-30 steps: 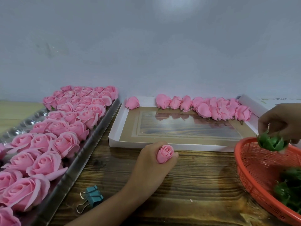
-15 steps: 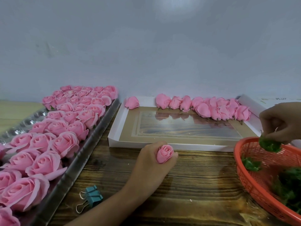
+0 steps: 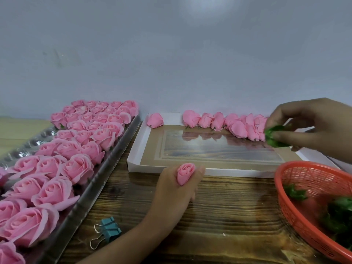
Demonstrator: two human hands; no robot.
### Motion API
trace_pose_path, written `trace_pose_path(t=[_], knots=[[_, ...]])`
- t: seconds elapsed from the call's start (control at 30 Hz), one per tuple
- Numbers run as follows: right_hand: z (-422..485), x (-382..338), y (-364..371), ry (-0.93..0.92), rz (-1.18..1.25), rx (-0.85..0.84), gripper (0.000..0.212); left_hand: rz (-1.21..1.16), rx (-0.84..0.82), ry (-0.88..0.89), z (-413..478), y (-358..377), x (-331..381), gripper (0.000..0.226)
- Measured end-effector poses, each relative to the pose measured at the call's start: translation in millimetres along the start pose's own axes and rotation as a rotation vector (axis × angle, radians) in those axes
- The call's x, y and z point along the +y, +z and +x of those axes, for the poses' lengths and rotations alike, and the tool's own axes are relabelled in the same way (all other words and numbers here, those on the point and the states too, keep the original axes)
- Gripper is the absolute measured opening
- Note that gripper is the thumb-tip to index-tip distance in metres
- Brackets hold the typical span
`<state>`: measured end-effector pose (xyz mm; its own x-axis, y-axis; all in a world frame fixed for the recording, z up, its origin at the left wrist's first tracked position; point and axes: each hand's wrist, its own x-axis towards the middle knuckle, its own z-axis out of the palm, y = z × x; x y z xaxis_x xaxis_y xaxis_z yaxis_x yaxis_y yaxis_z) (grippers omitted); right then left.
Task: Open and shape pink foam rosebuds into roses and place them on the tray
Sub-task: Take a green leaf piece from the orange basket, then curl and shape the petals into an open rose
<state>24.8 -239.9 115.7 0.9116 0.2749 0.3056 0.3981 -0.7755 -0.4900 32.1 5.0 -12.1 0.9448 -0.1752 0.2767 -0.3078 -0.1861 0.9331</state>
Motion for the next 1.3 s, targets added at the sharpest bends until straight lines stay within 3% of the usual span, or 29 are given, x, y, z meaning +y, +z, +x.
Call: trace_pose_path(t=[0.2, 0.37, 0.53, 0.67, 0.83, 0.97, 1.07, 1.3], knots=[[-9.4, -46.5, 55.4, -0.012, 0.088, -0.216, 0.002, -0.177, 0.167, 0.093, 0.3, -2.3, 0.1, 0.046], [-13.9, -50.5, 112.0, 0.051, 0.080, -0.384, 0.022, -0.248, 0.235, 0.182, -0.2, -4.8, 0.4, 0.033], [-13.7, -38.6, 145.2, 0.143, 0.285, -0.335, 0.028, -0.236, 0.242, 0.220, -2.1, -5.3, 1.9, 0.027], [-13.1, -30.7, 161.5, 0.225, 0.504, -0.250, 0.024, -0.211, 0.127, 0.259, -2.4, -3.5, 0.5, 0.028], [-13.0, -27.4, 164.0, 0.222, 0.533, -0.236, 0.026, -0.168, -0.032, 0.286, -5.3, -1.5, 2.9, 0.035], [-13.0, -28.8, 161.5, 0.236, 0.565, -0.222, 0.025, -0.103, -0.052, 0.318, -6.2, -0.8, 6.0, 0.030], [-14.7, -31.9, 160.8, 0.230, 0.582, -0.219, 0.036, -0.038, -0.067, 0.313, -5.8, 1.4, 6.3, 0.025], [-13.5, -31.9, 161.0, 0.214, 0.612, -0.262, 0.043, -0.008, -0.034, 0.215, -3.7, 2.1, 3.9, 0.029]])
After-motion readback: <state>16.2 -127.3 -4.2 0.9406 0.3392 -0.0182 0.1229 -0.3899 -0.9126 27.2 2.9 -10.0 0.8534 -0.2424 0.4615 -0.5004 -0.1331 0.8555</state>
